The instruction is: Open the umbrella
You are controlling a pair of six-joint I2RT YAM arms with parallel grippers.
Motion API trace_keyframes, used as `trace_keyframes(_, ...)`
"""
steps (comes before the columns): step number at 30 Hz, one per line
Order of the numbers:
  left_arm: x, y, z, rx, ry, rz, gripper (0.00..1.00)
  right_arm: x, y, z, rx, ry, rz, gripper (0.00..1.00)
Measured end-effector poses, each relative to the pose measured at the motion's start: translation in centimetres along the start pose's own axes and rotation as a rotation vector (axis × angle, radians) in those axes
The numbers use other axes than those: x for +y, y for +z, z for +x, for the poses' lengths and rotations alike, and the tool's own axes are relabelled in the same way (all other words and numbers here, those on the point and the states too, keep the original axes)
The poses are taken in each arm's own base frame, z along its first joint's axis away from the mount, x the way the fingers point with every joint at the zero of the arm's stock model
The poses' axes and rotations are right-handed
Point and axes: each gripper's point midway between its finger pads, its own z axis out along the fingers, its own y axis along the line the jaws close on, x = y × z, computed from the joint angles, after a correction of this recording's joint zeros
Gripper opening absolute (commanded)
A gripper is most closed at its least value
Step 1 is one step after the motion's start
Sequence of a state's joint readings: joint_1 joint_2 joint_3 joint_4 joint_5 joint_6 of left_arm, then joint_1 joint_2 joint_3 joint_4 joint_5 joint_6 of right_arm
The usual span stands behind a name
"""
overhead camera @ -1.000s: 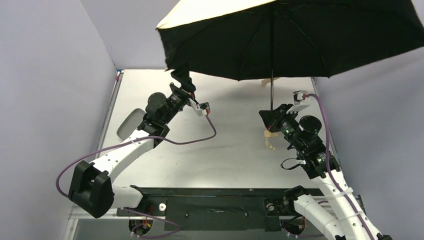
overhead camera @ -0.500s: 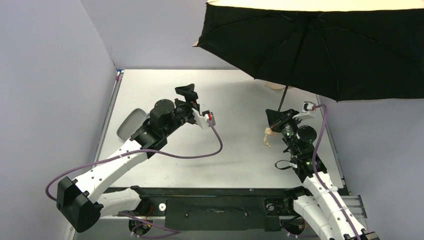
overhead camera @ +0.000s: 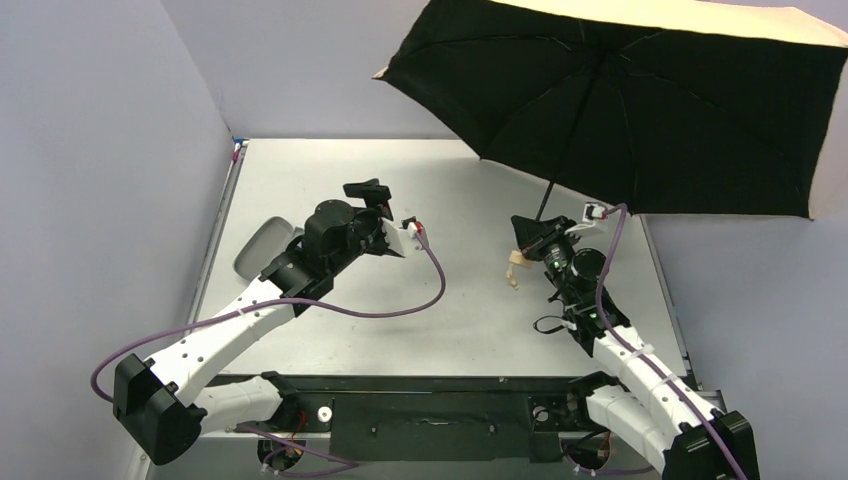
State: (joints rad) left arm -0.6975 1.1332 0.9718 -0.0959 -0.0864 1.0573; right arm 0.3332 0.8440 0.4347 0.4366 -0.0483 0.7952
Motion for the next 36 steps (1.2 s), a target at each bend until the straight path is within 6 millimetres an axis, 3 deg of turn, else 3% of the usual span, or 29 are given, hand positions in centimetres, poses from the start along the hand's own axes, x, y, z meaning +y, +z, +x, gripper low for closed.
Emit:
trace_keyframes(7,0.1,-0.1,0.4,0.021,-0.009,-0.010,0.84,1.5,0.4,2.1,0.050,-0.033,-0.054,0.08)
trace_keyframes(12,0.3,-0.2,0.7,0.040,-0.017,-0.020,0.84,1.2,1.0,3.2,0.070,-0.063,-0.055,0.10)
trace_keyframes(13,0.3,-0.2,0.8,0.044,-0.019,-0.021,0.84,1.0,1.0,3.3,0.072,-0.071,-0.054,0.14)
trace_keyframes(14,0.2,-0.2,0.9,0.048,-0.023,-0.022,0.84,0.8,0.9,3.5,0.074,-0.080,-0.052,0.25)
trace_keyframes(19,-0.2,-0.6,1.4,0.067,-0.027,-0.011,0.84,-0.3,0.2,4.7,0.080,-0.134,-0.062,0.46)
trace_keyframes(24,-3.0,-3.0,3.1,0.078,0.008,0.050,0.84,-1.4,-1.4,6.1,0.112,-0.196,-0.062,0.59)
trace_keyframes(25,-3.7,-3.5,3.5,0.081,0.016,0.065,0.84,-1.6,-1.7,6.3,0.119,-0.207,-0.057,0.73)
trace_keyframes(27,-5.3,-4.6,4.3,0.088,0.038,0.103,0.84,-1.9,-2.4,6.5,0.130,-0.215,-0.040,0.79)
trace_keyframes(32,-8.4,-6.2,6.2,0.121,0.070,0.175,0.84,-2.7,-4.8,7.3,0.160,-0.210,-0.010,0.81)
trace_keyframes(36,-9.8,-7.1,7.2,0.150,0.072,0.211,0.85,-3.5,-5.4,8.7,0.225,-0.199,0.031,0.81)
